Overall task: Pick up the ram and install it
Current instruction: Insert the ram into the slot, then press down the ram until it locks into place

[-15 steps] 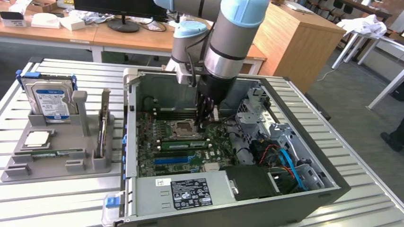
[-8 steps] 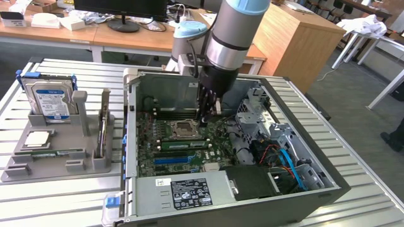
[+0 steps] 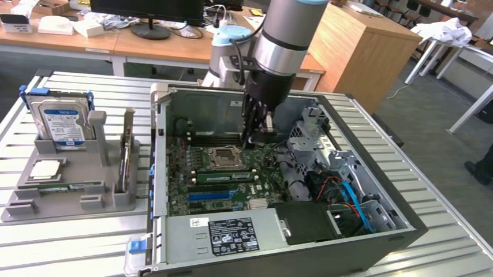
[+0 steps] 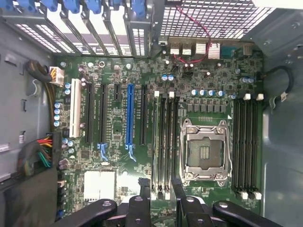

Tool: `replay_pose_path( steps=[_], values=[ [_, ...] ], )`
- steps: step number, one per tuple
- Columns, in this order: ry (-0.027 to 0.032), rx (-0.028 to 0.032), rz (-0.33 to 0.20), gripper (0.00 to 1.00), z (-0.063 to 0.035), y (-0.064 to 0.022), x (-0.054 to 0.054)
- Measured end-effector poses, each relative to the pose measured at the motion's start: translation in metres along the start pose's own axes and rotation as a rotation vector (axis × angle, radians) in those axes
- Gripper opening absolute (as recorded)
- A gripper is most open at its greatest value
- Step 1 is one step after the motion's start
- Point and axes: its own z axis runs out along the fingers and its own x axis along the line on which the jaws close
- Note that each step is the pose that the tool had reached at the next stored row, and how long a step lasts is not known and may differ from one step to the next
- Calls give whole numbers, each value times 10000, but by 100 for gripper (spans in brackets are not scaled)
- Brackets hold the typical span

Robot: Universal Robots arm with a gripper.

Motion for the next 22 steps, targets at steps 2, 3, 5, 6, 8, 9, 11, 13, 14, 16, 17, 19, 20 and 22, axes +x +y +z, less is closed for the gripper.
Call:
replay_pose_path(
  steps=[2,3,5,6,8,9,11,13,14,16,17,19,20,22],
  values=[
    [1,0,0,31,-35,1,-1],
    [1,0,0,31,-51,2,-1],
    [0,1,0,31,-82,3,-2],
    [0,0,0,31,-96,4,-2],
    [1,0,0,31,-124,4,-3],
    [1,0,0,31,-138,5,-3],
    [0,1,0,31,-159,6,-4],
    [-2,1,-1,31,-162,6,-4],
    [0,0,0,31,-163,6,-4],
    [1,0,0,31,-163,6,-4],
    [1,0,0,31,-163,6,-4],
    [0,1,0,31,-163,6,-4],
    [0,0,0,31,-163,6,-4],
    [0,0,0,31,-163,6,-4]
  ],
)
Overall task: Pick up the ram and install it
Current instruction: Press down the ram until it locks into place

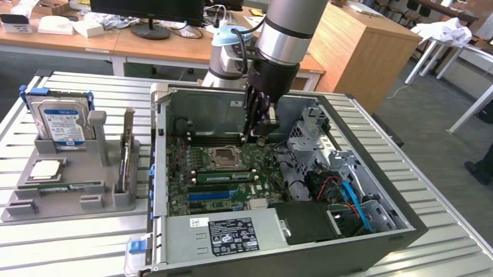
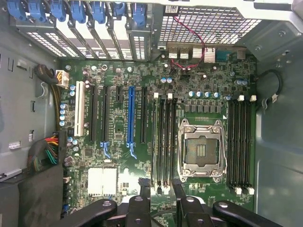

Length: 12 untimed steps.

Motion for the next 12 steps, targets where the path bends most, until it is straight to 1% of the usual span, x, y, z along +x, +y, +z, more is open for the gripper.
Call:
replay_pose_path(
  steps=[4,6,7,8,12],
  values=[
    [0,0,0,29,0,0,0],
    [0,0,0,17,0,0,0],
    [1,0,0,17,0,0,0],
    [0,0,0,11,0,0,0],
    [0,0,0,10,0,0,0]
  ],
)
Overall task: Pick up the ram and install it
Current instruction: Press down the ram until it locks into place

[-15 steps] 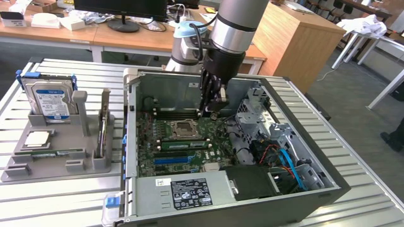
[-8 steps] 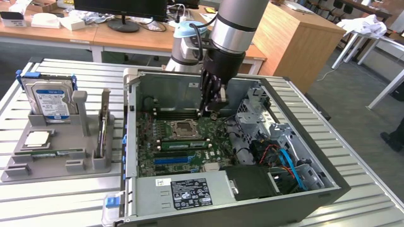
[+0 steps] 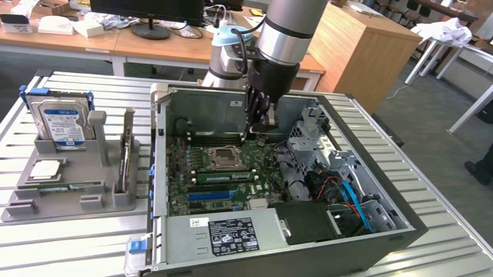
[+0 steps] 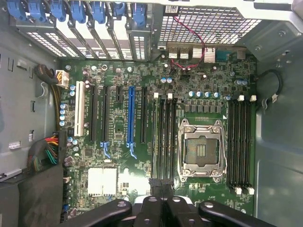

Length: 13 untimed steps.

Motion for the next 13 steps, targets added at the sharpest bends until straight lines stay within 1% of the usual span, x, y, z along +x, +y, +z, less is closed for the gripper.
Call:
replay_pose_path(
  steps=[3,5,10,12,13],
  values=[
    [-2,0,-2,10,-1,-13,0],
    [-7,0,1,10,-4,-79,1],
    [-24,-1,-1,10,-9,-293,4],
    [-23,-2,-1,10,-12,-348,4],
    [-22,-1,-3,10,-13,-357,5]
  ],
)
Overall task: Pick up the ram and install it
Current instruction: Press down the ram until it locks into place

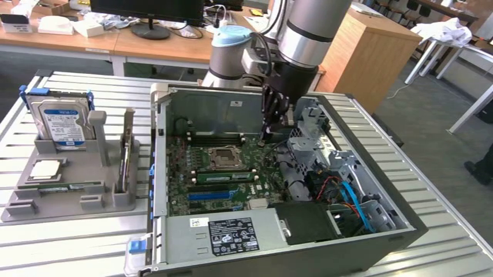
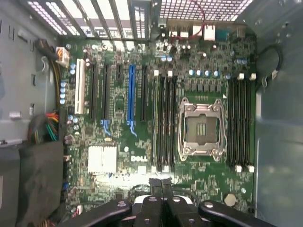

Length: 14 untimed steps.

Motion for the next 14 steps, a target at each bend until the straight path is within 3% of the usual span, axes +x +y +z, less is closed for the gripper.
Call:
replay_pose_path(
  steps=[5,14],
  values=[
    [-1,-1,2,10,11,1,1],
    [0,-1,2,10,169,-5,5]
  ],
)
